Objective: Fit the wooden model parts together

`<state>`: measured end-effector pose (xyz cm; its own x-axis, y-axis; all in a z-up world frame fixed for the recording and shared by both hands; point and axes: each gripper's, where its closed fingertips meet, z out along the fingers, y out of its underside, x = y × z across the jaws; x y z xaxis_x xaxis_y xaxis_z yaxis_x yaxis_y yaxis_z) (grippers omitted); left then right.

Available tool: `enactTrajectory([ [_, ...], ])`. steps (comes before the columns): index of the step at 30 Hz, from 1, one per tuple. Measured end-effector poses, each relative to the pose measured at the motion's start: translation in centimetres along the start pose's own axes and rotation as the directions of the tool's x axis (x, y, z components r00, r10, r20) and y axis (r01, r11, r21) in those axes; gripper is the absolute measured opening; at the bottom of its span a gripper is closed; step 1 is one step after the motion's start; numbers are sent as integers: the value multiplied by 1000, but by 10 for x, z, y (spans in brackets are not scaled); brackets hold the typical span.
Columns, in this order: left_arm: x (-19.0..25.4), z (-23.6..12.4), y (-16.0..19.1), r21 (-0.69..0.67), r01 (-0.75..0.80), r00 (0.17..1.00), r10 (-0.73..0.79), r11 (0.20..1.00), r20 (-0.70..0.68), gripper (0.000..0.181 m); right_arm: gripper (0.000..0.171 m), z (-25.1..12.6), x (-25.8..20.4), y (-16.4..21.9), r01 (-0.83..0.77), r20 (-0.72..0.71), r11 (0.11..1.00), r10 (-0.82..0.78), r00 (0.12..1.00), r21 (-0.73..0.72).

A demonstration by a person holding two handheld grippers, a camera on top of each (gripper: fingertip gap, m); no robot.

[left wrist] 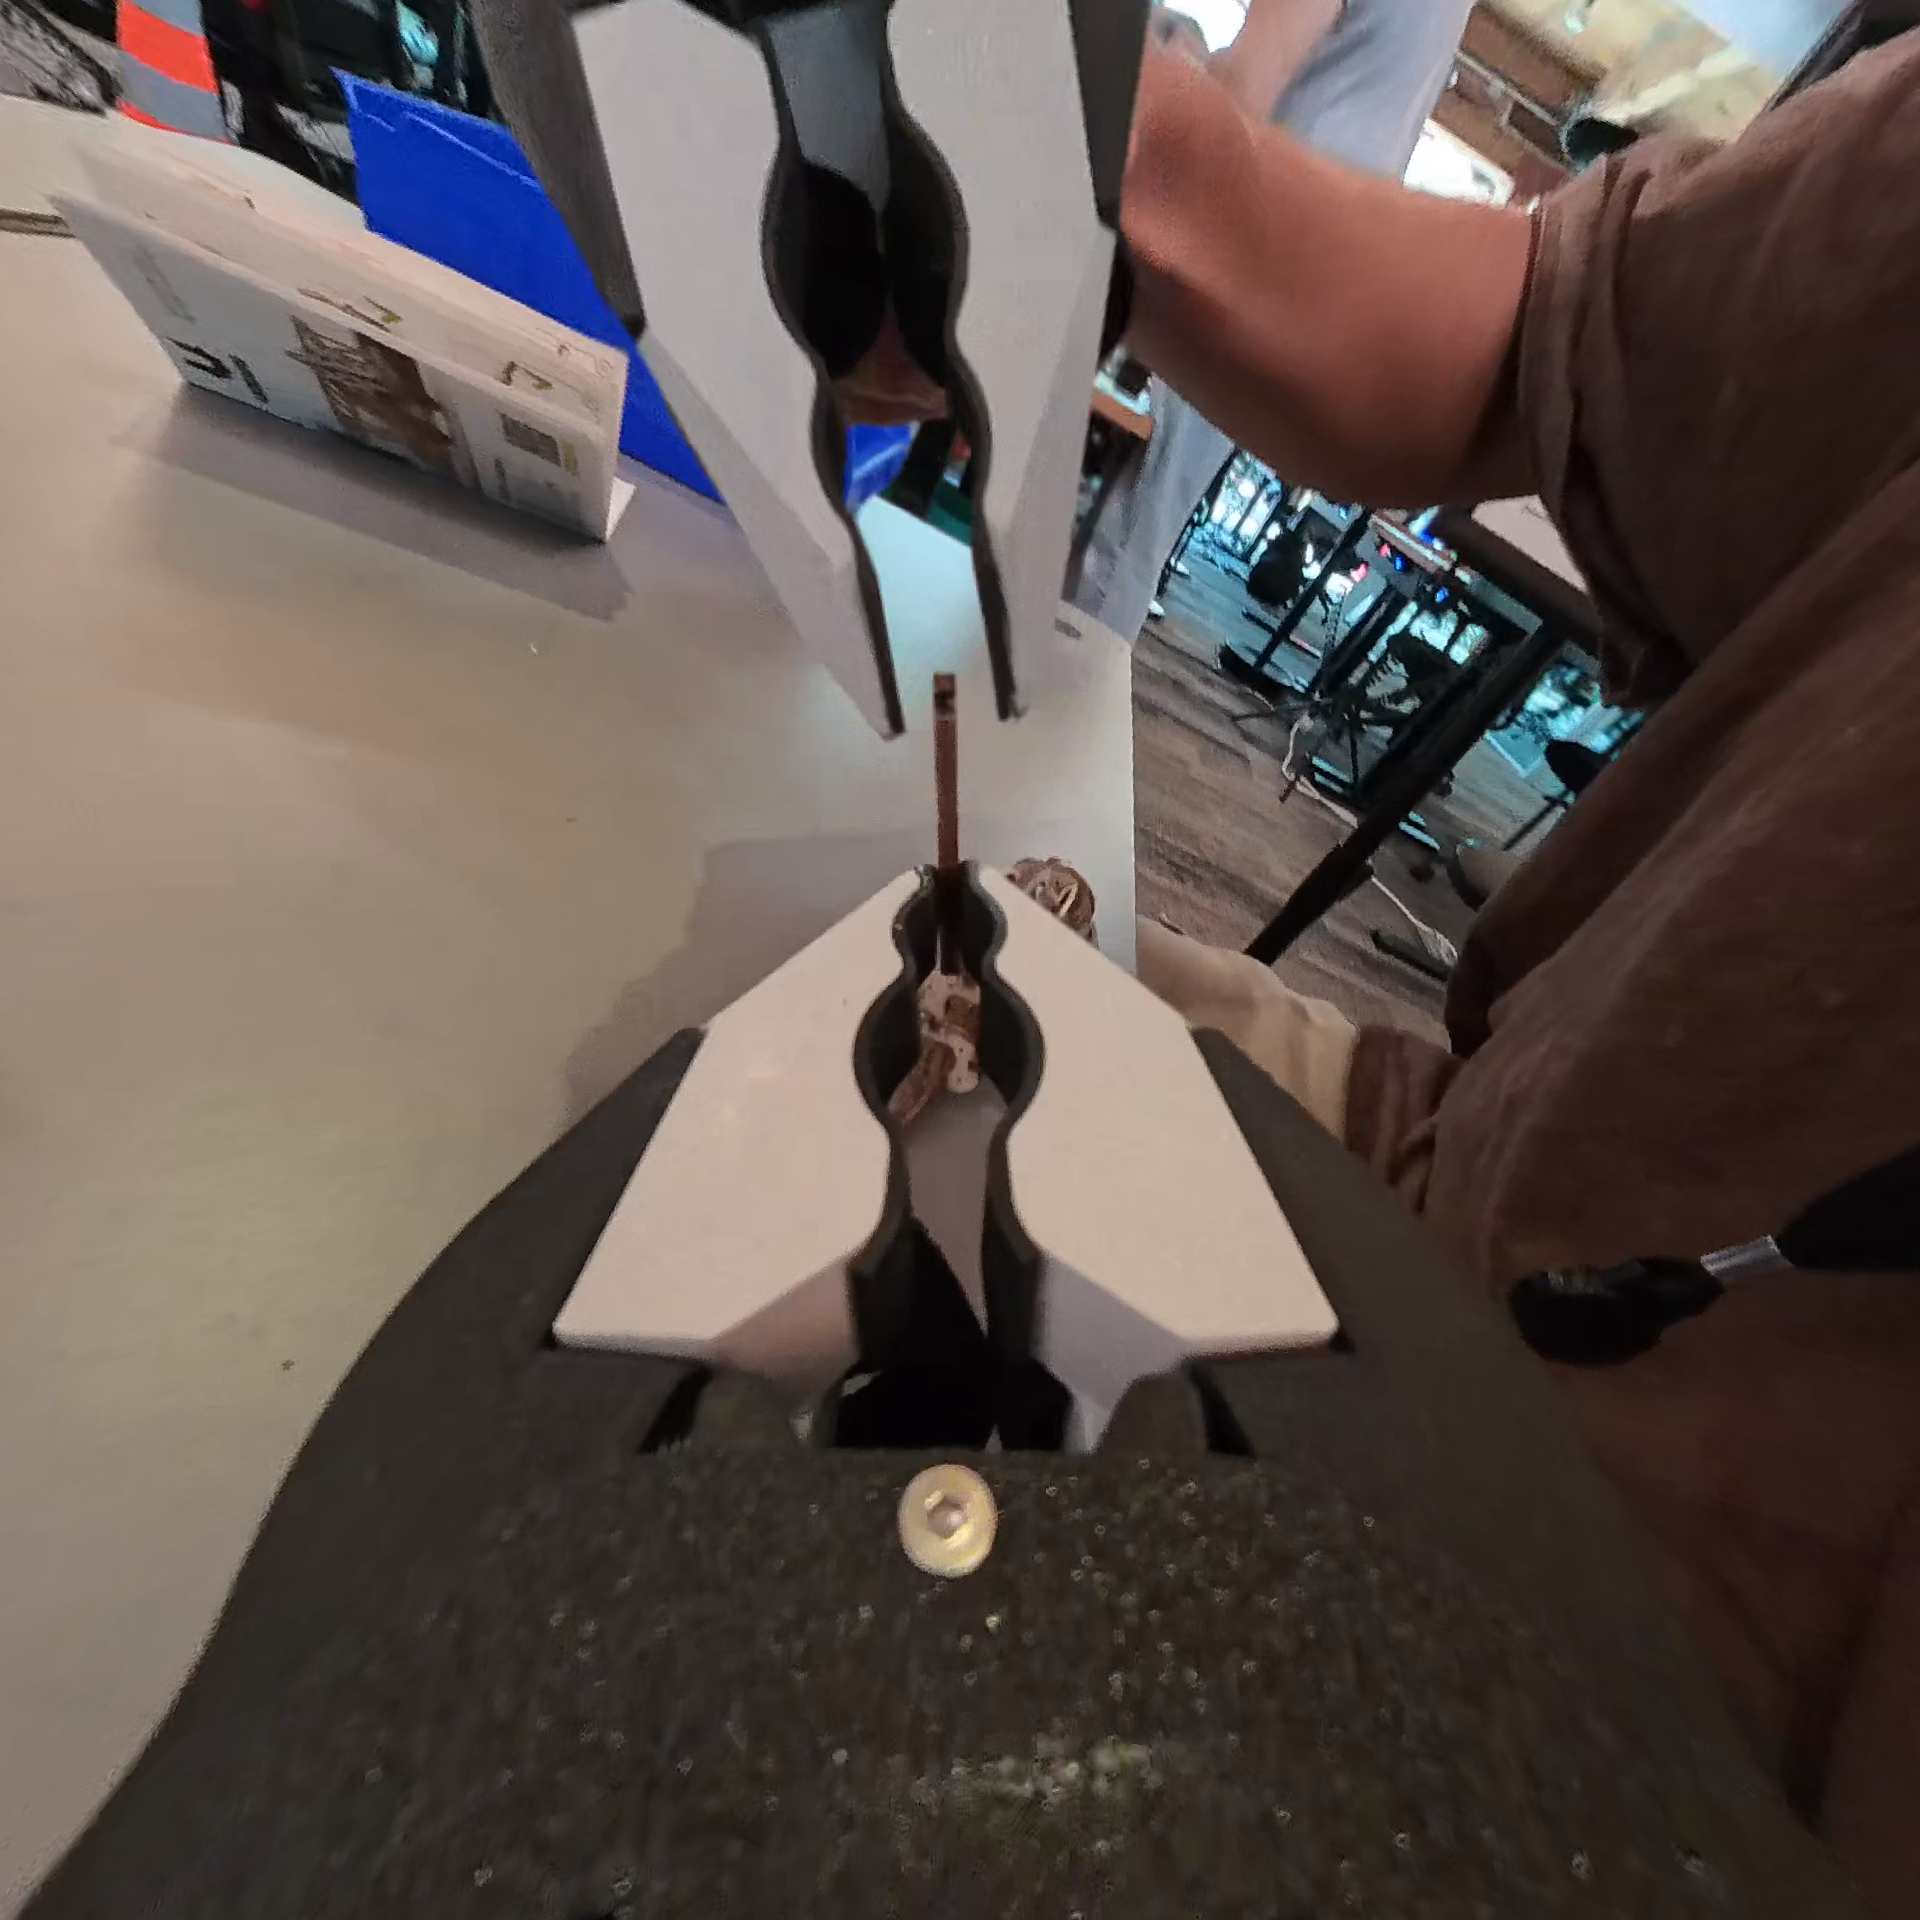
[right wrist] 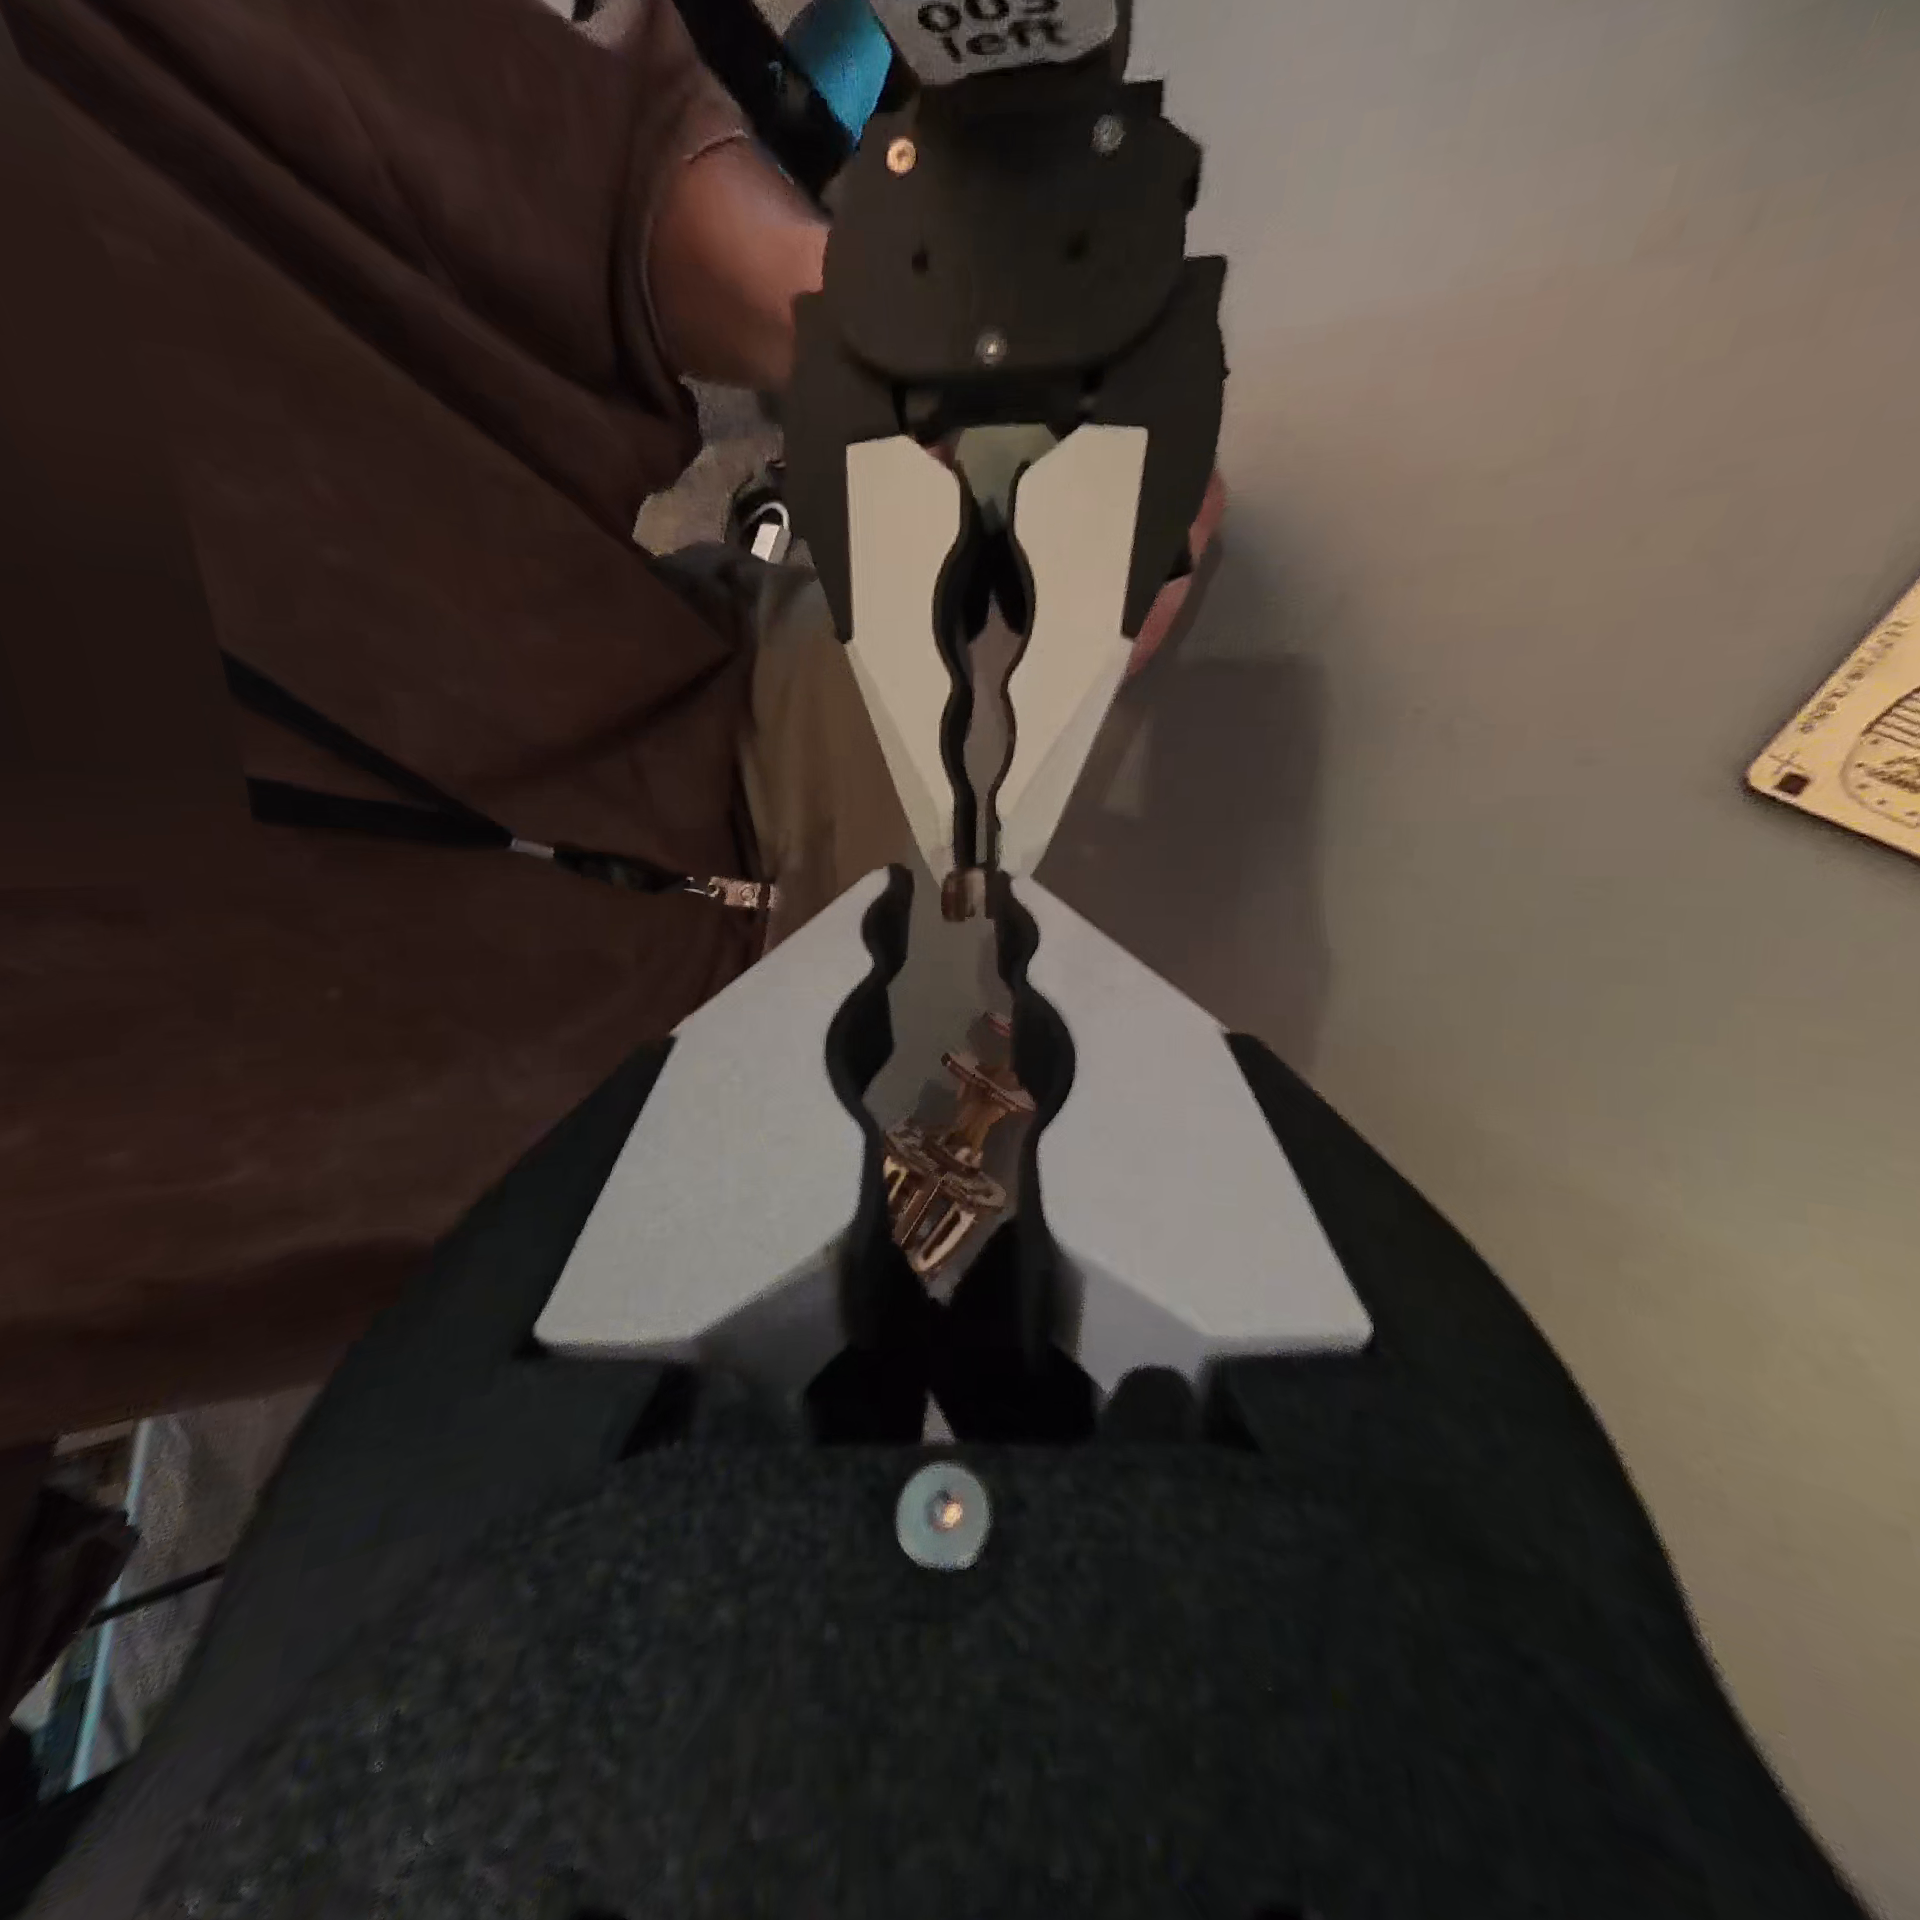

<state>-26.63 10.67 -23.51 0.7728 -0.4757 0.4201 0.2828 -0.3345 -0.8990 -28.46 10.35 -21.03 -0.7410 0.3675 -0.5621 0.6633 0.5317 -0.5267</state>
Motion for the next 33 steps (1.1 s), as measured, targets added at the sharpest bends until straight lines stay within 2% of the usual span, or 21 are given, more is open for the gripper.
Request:
enactTrajectory([
  [2, 4, 1, -3, 28, 14, 1000, -14, 999, -11, 0, 14, 1, 0, 0, 14, -24, 1000, -14, 1000, 8],
  [5, 3, 3, -2, 38, 15, 1000, -15, 999, 6, 0, 3, 2, 0, 1, 53, -75, 999, -53, 996, -3],
  [9, 6, 2, -2, 30, 31, 999, -30, 999, -41, 1, 3, 0, -1, 5, 61, -90, 995, -68, 994, -73],
  [10, 7, 2, 4, -15, 32, 998, -33, 999, -59, 3, 2, -1, 0, 7, 57, -90, 993, -66, 994, -103],
  [12, 1, -2, 19, -137, -5, 999, -2, 990, -50, 30, 2, -3, 2, 16, 48, -82, 981, -65, 995, -187],
  [13, -2, -5, 25, -185, -37, 998, 28, 982, -50, 33, 2, -2, 4, 22, 40, -75, 972, -59, 995, -231],
  [16, -7, -10, 34, -269, -124, 991, 107, 955, -78, 35, 2, 9, 15, 46, 21, -48, 941, -39, 998, -337],
  [22, -7, -10, 52, -382, -194, 978, 150, 903, -142, 45, 2, 15, 18, 52, 7, 68, 935, 19, 997, -355],
  [27, 8, 8, 41, -327, -190, 964, 114, 926, -239, 59, 2, 12, 7, 46, -4, 144, 934, 59, 988, -356],
  [33, 8, 8, 37, -318, -146, 961, 58, 937, -269, 58, 2, 23, 8, 57, -32, 191, 921, 114, 975, -388],
])
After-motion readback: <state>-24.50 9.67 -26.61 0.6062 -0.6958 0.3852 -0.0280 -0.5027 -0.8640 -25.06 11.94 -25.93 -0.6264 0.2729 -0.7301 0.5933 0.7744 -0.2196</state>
